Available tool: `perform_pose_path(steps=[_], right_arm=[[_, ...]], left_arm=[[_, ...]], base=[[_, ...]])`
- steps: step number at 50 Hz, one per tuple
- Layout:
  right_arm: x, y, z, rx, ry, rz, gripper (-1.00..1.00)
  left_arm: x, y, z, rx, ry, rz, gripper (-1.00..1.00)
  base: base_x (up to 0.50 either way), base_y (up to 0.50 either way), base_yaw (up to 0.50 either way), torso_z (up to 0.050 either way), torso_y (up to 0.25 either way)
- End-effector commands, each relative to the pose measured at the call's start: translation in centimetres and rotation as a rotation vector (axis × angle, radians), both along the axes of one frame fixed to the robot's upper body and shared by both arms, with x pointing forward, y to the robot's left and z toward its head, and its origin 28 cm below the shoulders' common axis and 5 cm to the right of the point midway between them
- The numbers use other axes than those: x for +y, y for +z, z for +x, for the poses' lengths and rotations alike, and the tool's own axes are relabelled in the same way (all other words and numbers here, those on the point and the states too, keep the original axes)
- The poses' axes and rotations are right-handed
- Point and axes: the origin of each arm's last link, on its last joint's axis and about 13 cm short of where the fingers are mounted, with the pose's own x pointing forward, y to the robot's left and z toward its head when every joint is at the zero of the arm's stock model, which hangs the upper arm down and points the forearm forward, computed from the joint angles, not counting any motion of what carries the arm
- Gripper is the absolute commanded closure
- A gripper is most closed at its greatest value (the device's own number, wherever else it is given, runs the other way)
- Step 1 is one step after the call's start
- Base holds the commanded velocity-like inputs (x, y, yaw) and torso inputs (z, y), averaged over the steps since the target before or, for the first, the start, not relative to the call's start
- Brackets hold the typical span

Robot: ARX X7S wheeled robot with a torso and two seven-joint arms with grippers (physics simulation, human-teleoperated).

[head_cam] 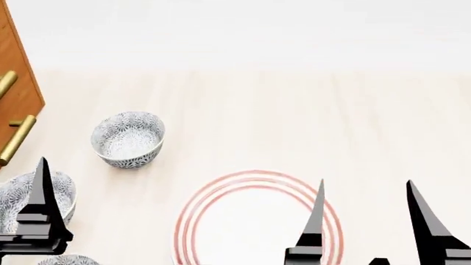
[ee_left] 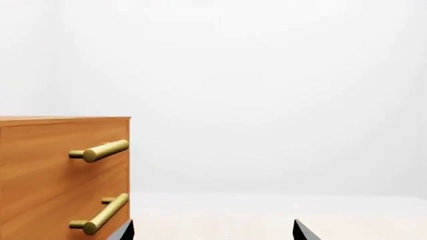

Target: Pick up the bowl and put it in the front on the plate.

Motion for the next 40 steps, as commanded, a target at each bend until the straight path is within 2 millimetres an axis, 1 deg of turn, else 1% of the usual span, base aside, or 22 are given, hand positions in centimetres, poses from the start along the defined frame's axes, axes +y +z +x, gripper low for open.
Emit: perform_pose_path(steps=[1,19,28,32,40], right_arm=[[-0.18,1.02,-0.6,-0.033,0.009,-0.007,-1.0],[-0.27,1.16,-0.85,-0.046,0.013,-0.016,-1.0],[-0.31,1.23,-0.91,-0.058,0.015,-0.013,-1.0],[-0.24,1.04,-0.74,-0.048,-0.011,-0.036,-1.0],[-0.26,1.04,-0.87,-0.054,-0.01,-0.033,-1.0]], left_arm=[[0.1,0.6,-0.25,-0.007,-0.012,-0.005,-1.0],[0.13,0.48,-0.37,-0.01,-0.021,-0.014,-1.0],[0.24,0.88,-0.38,-0.026,-0.047,-0.048,-1.0],[0.44,0.99,-0.45,-0.033,-0.08,-0.095,-1.0],[0.54,0.98,-0.43,-0.02,-0.088,-0.108,-1.0]], base=[[0.5,0.0,0.0,0.0,0.0],[0.5,0.0,0.0,0.0,0.001],[0.5,0.0,0.0,0.0,0.0],[0.44,0.0,0.0,0.039,0.0],[0.02,0.0,0.0,0.05,0.0]])
